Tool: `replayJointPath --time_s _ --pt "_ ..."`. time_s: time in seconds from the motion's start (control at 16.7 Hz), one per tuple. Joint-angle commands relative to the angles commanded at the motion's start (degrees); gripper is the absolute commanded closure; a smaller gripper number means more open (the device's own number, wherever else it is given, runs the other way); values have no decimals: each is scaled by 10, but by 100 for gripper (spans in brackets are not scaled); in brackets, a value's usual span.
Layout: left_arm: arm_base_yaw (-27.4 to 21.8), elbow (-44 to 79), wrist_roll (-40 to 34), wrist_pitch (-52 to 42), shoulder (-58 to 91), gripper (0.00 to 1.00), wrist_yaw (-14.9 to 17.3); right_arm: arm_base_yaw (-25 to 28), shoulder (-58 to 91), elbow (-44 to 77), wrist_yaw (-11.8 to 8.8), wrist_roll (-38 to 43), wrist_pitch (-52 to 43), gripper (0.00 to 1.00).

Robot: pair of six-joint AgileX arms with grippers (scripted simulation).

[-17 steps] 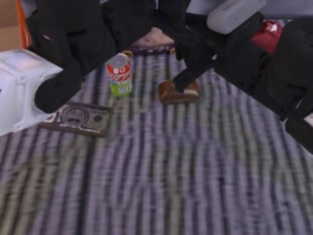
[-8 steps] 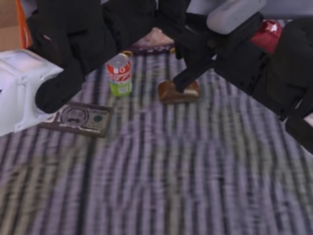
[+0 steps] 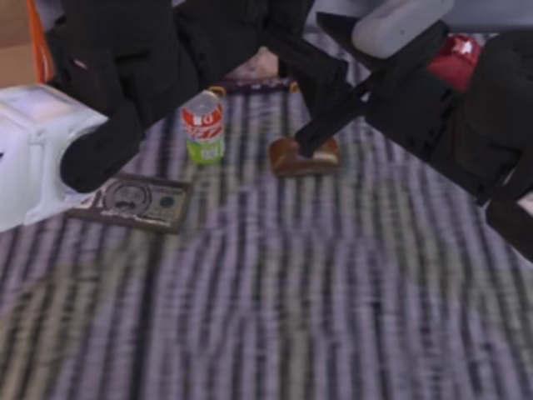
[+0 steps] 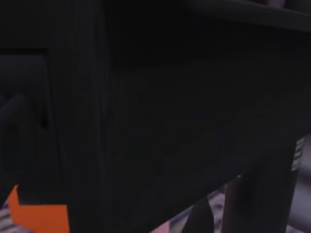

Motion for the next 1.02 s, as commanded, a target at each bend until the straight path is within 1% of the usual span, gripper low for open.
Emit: replayJointPath --time_s 0.06,0.12,0.54,0.6,0.66,0.84,1.02 --pt "0 0 0 0 0 100 0 0 0 0 0 0 0 2" --pt "0 0 0 0 0 100 0 0 0 0 0 0 0 0" --pt "0 0 0 0 0 100 0 0 0 0 0 0 0 0" --pt "1 6 4 -1 -5 100 -6 -3 6 -6 2 -2 0 0" --pt "2 6 4 -1 -5 100 -4 -3 4 -8 2 -2 -1 0" --pt "25 -7 4 -4 -20 100 16 -9 -37 -44 -5 -2 -9 0" --pt "63 -27 4 -7 -43 100 48 -17 -111 -100 -17 -1 -21 0"
